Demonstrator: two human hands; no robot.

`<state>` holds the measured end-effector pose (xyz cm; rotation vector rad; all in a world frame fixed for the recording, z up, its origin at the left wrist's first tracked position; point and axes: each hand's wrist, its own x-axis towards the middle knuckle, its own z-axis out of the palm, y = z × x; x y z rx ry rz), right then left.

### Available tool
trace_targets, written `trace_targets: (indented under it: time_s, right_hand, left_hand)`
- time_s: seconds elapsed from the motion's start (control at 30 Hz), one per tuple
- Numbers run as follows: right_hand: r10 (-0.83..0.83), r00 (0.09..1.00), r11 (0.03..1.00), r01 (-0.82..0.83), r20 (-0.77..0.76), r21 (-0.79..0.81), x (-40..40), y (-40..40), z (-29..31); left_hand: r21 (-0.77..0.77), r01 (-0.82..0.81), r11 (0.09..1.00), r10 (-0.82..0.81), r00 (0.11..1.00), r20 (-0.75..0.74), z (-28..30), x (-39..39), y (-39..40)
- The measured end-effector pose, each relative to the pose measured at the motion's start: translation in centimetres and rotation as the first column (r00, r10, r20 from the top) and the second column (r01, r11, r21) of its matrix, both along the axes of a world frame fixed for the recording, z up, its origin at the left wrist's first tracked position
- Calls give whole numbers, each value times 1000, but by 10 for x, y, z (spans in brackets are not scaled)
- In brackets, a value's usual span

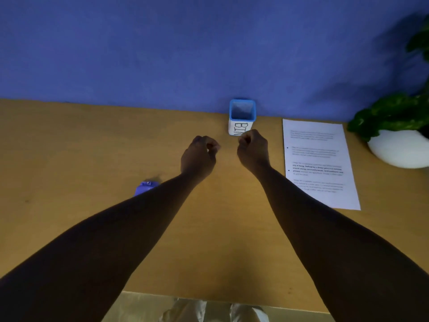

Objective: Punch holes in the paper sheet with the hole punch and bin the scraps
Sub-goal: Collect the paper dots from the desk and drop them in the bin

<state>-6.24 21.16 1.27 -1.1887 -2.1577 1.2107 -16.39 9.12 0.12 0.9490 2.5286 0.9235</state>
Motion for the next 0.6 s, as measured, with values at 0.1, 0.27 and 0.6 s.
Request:
trace_targets:
  time_s: [0.1, 0.27, 0.6]
  right_hand:
    - [-49, 998, 996, 52, -38, 70, -17, 26, 13]
    - [-90, 995, 985, 95, -43, 143, -43, 66, 26]
    - [43, 968, 969, -101, 249, 227, -62, 103, 17]
  left_hand:
    - [41, 21, 999, -21, 1000, 9, 12, -13, 37]
    - [38, 30, 999, -31, 999, 26, 26, -39, 91]
    - [-110, 92, 990, -95, 995, -20, 31, -65, 135]
